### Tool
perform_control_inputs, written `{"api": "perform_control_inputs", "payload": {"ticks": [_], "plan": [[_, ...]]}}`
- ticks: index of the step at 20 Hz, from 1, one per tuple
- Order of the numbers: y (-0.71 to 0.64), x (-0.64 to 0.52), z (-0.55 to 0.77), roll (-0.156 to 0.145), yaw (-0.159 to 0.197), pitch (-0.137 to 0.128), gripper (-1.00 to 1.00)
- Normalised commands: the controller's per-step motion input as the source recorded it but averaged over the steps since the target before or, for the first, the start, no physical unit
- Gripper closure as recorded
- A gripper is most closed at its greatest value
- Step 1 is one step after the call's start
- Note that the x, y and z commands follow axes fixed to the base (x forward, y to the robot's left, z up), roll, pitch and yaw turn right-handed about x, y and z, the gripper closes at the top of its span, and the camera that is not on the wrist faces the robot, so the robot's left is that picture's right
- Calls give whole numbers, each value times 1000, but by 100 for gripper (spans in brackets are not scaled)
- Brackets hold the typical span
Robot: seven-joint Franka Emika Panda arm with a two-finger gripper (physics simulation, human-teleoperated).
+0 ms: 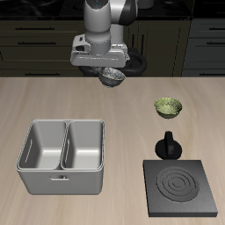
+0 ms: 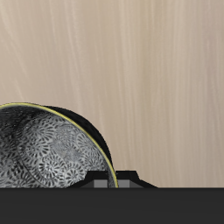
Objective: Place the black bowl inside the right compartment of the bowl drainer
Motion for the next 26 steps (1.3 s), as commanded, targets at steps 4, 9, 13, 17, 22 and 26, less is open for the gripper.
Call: {"api": "perform_control_inputs", "payload": {"ticks": [4,9,13,17,22,26], "plan": [[-55,-106,415,-11,3,-39,100],[-80,-47,234,-17,-4,-27,100],[-23,-45,153,-6,-6,-18,100],[-11,-37,97,-5,9,-21,100],[-15,8,75,-2,-5,3,100],[-70,71,338,-17,20,-54,100]]}}
